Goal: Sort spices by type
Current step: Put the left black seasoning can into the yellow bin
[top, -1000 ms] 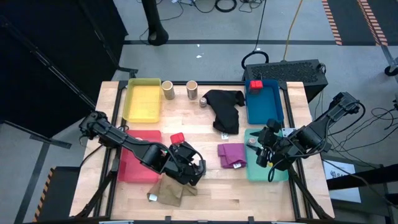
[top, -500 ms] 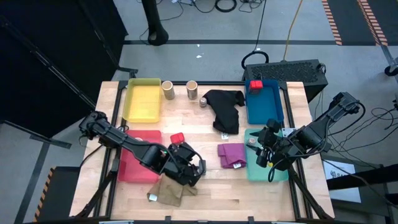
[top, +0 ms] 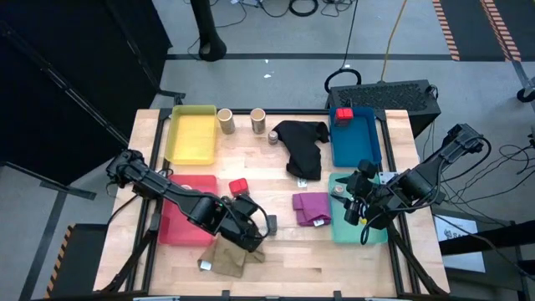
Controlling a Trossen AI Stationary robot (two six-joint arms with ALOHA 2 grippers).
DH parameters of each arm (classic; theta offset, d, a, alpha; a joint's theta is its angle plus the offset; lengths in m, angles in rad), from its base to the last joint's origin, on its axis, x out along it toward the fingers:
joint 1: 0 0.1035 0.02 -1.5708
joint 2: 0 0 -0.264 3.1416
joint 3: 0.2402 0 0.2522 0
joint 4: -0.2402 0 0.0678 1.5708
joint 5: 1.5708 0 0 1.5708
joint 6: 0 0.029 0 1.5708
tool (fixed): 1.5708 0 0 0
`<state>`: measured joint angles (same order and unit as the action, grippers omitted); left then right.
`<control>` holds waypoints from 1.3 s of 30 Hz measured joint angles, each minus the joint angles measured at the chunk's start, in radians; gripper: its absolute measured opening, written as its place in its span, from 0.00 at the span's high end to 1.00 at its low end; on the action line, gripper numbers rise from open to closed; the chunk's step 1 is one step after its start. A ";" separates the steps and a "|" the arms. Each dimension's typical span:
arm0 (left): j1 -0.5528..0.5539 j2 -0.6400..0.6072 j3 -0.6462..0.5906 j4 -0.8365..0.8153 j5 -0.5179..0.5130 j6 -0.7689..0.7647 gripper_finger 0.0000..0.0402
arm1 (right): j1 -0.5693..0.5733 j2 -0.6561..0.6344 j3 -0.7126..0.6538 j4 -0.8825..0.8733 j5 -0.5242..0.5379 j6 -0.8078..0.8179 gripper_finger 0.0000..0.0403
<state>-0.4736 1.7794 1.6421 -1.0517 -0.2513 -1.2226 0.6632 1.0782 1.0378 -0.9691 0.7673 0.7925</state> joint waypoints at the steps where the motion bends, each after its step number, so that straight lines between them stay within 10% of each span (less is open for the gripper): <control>1: 0.001 0.000 0.000 -0.052 0.030 -0.033 0.43 | 0.000 0.000 0.000 0.000 0.000 0.000 0.47; 15: -0.102 -0.018 -0.014 -0.506 0.447 -0.108 0.43 | -0.001 0.000 0.000 0.000 0.026 -0.013 0.47; 29: -0.298 -0.218 -0.051 -0.518 0.149 -0.490 0.43 | -0.002 0.000 0.000 0.004 0.045 0.004 0.47; 39: -0.440 -0.397 -0.331 -0.519 0.238 -0.876 0.43 | -0.002 0.000 0.000 0.010 0.045 0.000 0.47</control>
<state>-0.9133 1.3821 1.3115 -1.5703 -0.0137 -2.0987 0.6609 1.0786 1.0378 -0.9596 0.8124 0.7929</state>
